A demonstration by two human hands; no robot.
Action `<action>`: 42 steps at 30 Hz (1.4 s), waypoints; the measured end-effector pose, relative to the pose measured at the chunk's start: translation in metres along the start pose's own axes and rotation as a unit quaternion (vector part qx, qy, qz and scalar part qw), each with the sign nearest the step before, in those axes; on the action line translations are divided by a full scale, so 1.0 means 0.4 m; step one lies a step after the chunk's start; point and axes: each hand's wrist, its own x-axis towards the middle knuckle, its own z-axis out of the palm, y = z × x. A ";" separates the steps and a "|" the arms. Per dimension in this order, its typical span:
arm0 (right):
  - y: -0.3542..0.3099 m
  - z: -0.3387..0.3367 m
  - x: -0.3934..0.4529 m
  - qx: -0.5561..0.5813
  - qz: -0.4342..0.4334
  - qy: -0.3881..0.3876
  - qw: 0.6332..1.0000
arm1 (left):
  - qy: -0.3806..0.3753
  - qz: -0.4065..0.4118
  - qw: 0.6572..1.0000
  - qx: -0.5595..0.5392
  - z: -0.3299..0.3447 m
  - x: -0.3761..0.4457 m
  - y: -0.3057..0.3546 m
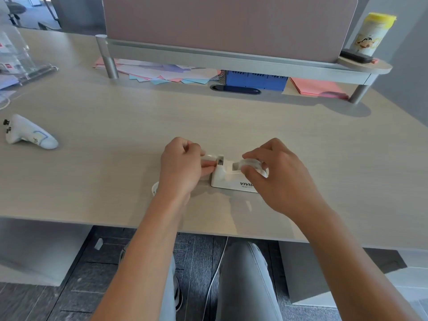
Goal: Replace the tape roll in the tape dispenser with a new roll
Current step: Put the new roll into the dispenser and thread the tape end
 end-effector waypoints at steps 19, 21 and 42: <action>-0.043 0.083 0.073 0.144 0.174 -0.025 0.974 | 0.023 -0.064 0.990 -0.125 -0.012 -0.010 -0.010; -0.045 0.091 0.076 0.161 0.190 -0.026 0.968 | 0.018 -0.077 0.987 -0.143 -0.016 -0.010 -0.013; 0.012 0.077 -0.071 0.185 0.103 0.112 0.971 | -0.027 0.203 0.940 0.274 -0.002 -0.117 -0.076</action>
